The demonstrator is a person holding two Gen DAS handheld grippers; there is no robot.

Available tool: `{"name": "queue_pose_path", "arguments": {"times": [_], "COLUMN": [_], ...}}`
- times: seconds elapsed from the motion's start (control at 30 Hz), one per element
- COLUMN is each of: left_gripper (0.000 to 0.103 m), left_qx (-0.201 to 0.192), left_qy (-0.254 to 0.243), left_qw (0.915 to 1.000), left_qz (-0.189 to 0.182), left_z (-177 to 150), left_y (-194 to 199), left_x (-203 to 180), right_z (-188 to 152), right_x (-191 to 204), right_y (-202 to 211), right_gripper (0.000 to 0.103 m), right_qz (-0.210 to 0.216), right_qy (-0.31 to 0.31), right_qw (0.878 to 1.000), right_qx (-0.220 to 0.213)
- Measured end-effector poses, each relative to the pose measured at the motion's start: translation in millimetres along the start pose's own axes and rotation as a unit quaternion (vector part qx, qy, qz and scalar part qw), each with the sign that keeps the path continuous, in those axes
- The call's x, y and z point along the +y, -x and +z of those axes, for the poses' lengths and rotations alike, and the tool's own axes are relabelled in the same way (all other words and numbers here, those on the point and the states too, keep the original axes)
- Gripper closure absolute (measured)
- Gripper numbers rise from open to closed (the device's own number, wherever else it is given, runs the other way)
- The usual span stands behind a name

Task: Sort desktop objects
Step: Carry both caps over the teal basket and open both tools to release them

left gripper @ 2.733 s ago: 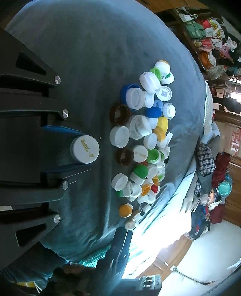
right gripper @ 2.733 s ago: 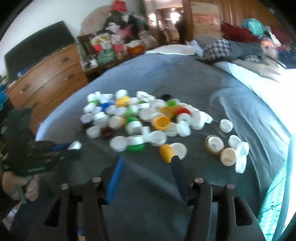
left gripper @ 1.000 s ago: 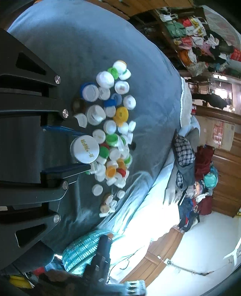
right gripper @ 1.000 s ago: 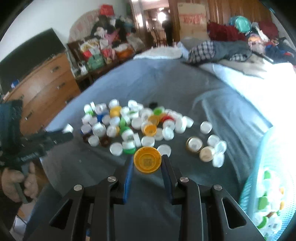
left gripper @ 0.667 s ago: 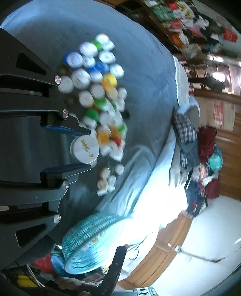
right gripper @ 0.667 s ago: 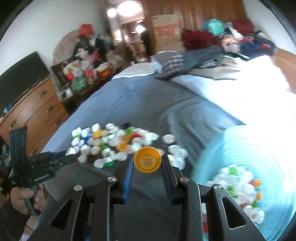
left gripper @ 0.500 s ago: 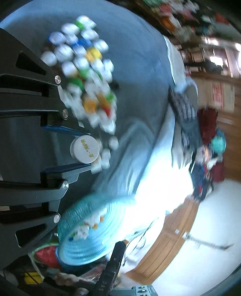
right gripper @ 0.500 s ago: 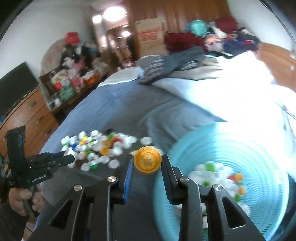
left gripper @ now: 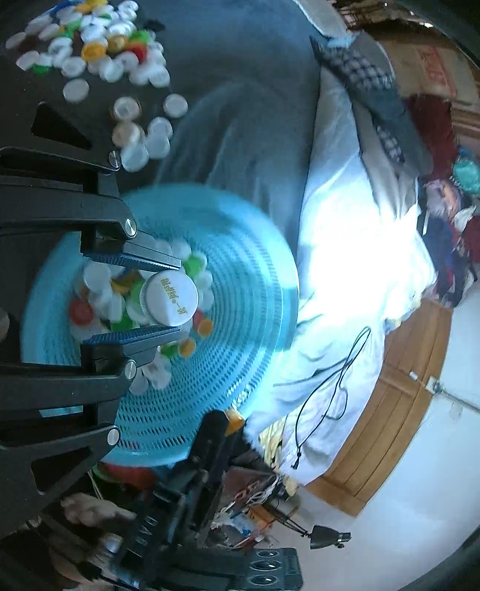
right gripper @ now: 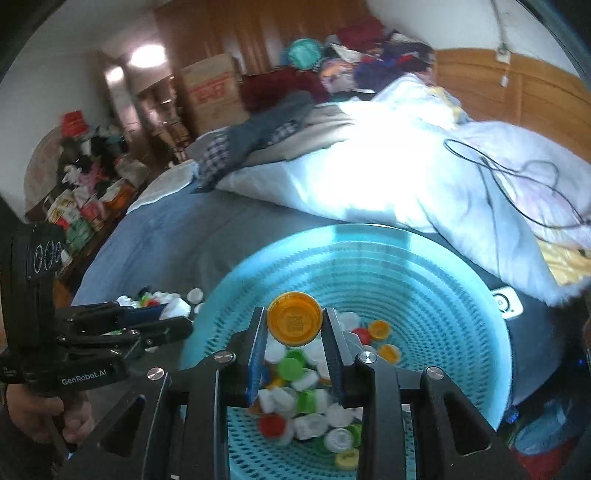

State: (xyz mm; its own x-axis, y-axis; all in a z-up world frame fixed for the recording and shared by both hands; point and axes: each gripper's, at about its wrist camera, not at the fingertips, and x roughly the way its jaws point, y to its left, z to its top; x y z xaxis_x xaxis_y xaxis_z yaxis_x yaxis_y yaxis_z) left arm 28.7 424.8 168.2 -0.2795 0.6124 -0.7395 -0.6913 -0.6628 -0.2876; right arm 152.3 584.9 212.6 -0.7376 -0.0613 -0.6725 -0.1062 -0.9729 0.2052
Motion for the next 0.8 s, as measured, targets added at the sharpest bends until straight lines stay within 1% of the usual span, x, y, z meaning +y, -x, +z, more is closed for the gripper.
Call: {"name": "queue_pose_path", "arguments": {"times": [0.07,0.17,0.33,0.4,0.47,0.5,0.53,0.57,0.6,0.63,0.7,0.8], "left_gripper": [0.078,0.078,0.078,0.078,0.078,0.071,0.059,0.054,0.047,0.047,0.047,0.047], "left_qx": [0.008,0.016,0.029,0.03,0.019,0.014,0.007,-0.003,-0.014,-0.025,-0.045,-0.08], "left_qy": [-0.003,-0.006,-0.002,-0.006,-0.008,-0.009,-0.013,-0.015,-0.016,-0.017,-0.017,0.001], "left_qw": [0.9999,0.9998,0.9996,0.9995,0.9998,0.9998,0.9998,0.9995,0.9991,0.9985,0.9973,0.9925], "left_qz": [-0.006,-0.004,-0.003,0.0,0.007,0.009,0.017,0.027,0.036,0.045,0.055,0.092], "left_z": [6,9,11,11,13,14,14,13,12,10,2,-26], "left_y": [-9,-17,-30,-32,-31,-30,-27,-22,-17,-9,9,42], "left_x": [-7,-11,-11,-12,-15,-15,-15,-15,-13,-10,1,34], "right_z": [-1,-2,-8,-11,-14,-15,-16,-16,-17,-17,-16,-17], "right_x": [-9,-18,-22,-24,-27,-28,-31,-33,-35,-38,-34,-18], "right_y": [0,0,-2,-3,-2,-1,0,1,2,5,9,12], "right_gripper": [0.071,0.071,0.071,0.071,0.071,0.07,0.07,0.062,0.044,0.032,0.03,0.03], "right_qz": [-0.007,-0.011,-0.014,-0.015,-0.017,-0.019,-0.028,-0.035,-0.038,-0.039,-0.042,-0.025], "right_qy": [-0.004,-0.013,-0.018,-0.022,-0.024,-0.026,-0.029,-0.032,-0.036,-0.04,-0.033,-0.011], "right_qw": [1.0,1.0,1.0,1.0,1.0,0.999,0.999,0.999,0.999,0.998,0.999,0.999], "right_qx": [0.002,0.005,0.007,0.008,0.008,0.007,0.004,0.003,0.002,-0.007,-0.013,-0.02]}}
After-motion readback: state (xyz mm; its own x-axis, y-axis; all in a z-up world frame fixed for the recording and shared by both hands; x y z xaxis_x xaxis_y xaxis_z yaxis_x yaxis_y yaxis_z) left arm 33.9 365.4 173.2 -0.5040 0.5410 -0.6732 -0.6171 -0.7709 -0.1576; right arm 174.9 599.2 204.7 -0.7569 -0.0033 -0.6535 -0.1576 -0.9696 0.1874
